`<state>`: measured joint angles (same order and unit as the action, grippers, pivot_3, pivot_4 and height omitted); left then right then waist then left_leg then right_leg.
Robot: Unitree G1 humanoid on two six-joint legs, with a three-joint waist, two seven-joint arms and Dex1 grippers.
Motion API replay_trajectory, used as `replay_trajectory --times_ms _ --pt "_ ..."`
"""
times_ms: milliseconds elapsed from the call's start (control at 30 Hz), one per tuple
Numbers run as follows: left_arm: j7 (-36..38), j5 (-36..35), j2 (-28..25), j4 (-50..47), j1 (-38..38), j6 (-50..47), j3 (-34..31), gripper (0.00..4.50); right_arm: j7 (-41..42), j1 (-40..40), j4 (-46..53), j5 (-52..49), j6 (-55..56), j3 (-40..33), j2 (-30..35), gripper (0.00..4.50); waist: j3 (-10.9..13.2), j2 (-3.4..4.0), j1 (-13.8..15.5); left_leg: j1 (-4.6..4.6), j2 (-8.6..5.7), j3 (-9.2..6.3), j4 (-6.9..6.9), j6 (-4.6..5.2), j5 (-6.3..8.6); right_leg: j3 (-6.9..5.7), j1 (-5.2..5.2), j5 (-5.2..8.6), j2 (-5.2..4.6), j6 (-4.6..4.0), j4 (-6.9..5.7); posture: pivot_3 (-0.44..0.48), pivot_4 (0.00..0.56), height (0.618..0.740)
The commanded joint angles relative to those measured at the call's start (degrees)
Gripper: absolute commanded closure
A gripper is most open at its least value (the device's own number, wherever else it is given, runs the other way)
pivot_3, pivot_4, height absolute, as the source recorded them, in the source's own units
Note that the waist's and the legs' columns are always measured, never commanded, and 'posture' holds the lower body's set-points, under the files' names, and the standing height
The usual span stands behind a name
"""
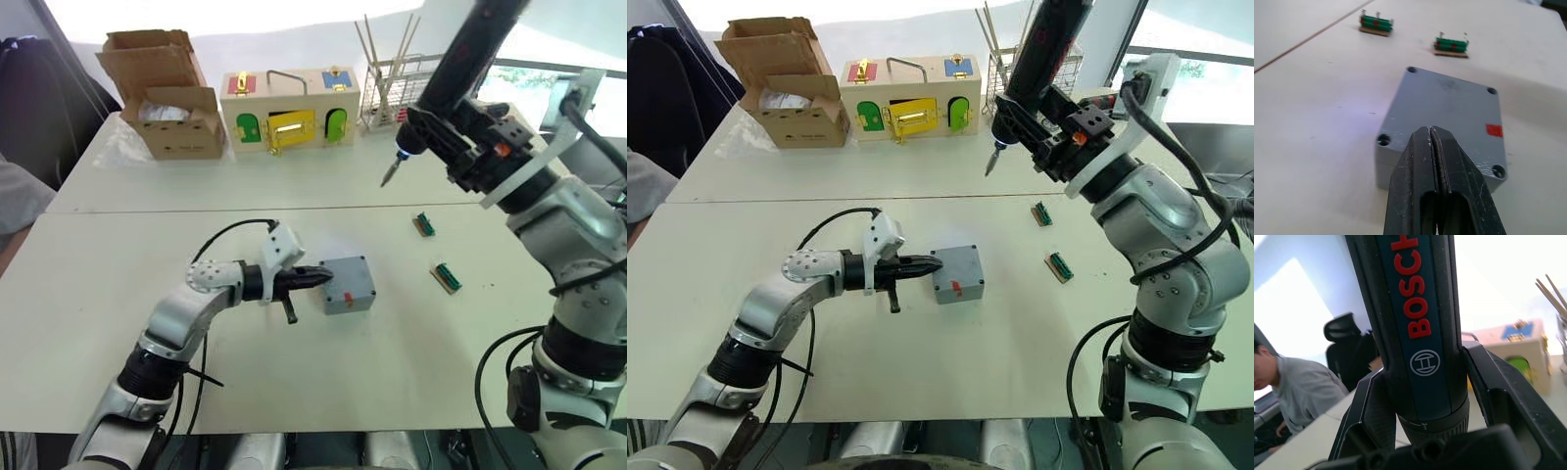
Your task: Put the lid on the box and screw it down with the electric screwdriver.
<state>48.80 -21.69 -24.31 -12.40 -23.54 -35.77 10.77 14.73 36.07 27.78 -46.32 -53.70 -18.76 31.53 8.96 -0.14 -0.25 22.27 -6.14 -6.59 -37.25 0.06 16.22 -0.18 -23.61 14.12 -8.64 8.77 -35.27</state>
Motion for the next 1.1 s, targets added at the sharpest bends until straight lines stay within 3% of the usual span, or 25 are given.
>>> replay_trajectory --times_ms 33,133,233,367,467,667,967,1033,1100 --pt "-0.4 -5.1 -1.1 -5.1 -2.5 -2.9 -5.6 4.50 1.6 3.3 -4.2 -3.0 -9.2 -3.6 9.7 2.63 0.3 0.00 0.2 0.09 0.00 0.00 -0.03 -0.03 -0.02 0.00 -0.08 -0.02 0.01 -0.02 -0.02 0.000 0.150 0.740" --pt "5.2 -6.8 -7.9 -10.4 -3.0 -5.1 -4.5 4.50 8.0 6.7 -15.8 -1.1 -19.2 -0.2 25.2 2.63 0.8 0.11 0.7 0.49 -0.01 0.07 -0.13 -0.32 -0.20 -0.01 -0.47 -0.07 -0.01 -0.09 -0.10 0.000 0.150 0.740" --pt "8.3 -7.9 -12.1 -14.7 -2.7 -5.4 -2.6 4.50 15.3 6.3 -25.1 3.8 -17.3 5.9 34.5 2.63 0.8 0.16 0.9 0.86 0.04 0.16 -0.11 -0.39 -0.25 -0.01 -0.88 -0.06 0.00 -0.10 -0.03 0.000 0.150 0.740" --pt "10.2 -8.7 -14.5 -19.8 -2.3 -5.0 -0.4 4.50 25.7 7.1 -35.2 4.0 -21.9 11.8 39.8 2.63 0.9 0.18 0.5 0.97 0.05 0.29 -0.04 -0.35 -0.22 0.00 -0.92 -0.07 -0.04 -0.10 0.18 0.000 0.150 0.740" --pt "9.1 -7.9 -13.6 -22.5 -1.7 -4.6 2.4 4.50 33.0 4.6 -39.2 10.0 -17.5 20.2 43.3 2.63 1.2 0.41 0.3 0.97 0.05 0.34 -0.15 -0.33 -0.21 0.01 -0.92 -0.07 -0.05 -0.09 0.14 0.000 0.150 0.740" --pt "4.1 -5.8 -9.5 -23.6 -0.1 -4.5 6.8 4.50 40.2 4.4 -48.3 18.5 -14.2 30.0 42.1 2.63 1.3 0.53 0.6 1.02 0.06 0.33 -0.55 -0.33 -0.21 0.01 -0.91 -0.08 -0.02 -0.08 -0.17 0.000 0.150 0.740" --pt "0.7 -5.9 -7.1 -21.5 1.4 -4.6 6.4 4.50 44.4 9.4 -59.2 29.0 -8.9 35.4 36.9 2.63 1.4 0.57 0.7 1.04 0.05 0.33 -0.84 -0.35 -0.25 0.02 -0.84 -0.43 0.02 -0.04 -0.22 0.000 0.150 0.740" --pt "0.3 -5.4 -7.3 -20.6 1.7 -4.2 5.8 4.50 45.1 9.8 -60.1 30.5 -7.7 35.7 35.9 1.61 1.3 0.55 0.8 1.04 0.04 0.33 -0.88 -0.36 -0.26 0.02 -0.82 -0.46 0.02 -0.03 -0.21 0.000 0.150 0.740" --pt "-0.8 -4.9 -7.7 -19.6 1.6 -4.1 3.8 4.50 44.9 9.7 -60.4 32.3 -6.2 35.6 35.3 0.92 1.3 0.54 0.8 1.04 0.03 0.33 -0.90 -0.37 -0.26 0.03 -0.81 -0.46 0.01 -0.03 -0.21 0.000 0.150 0.740"
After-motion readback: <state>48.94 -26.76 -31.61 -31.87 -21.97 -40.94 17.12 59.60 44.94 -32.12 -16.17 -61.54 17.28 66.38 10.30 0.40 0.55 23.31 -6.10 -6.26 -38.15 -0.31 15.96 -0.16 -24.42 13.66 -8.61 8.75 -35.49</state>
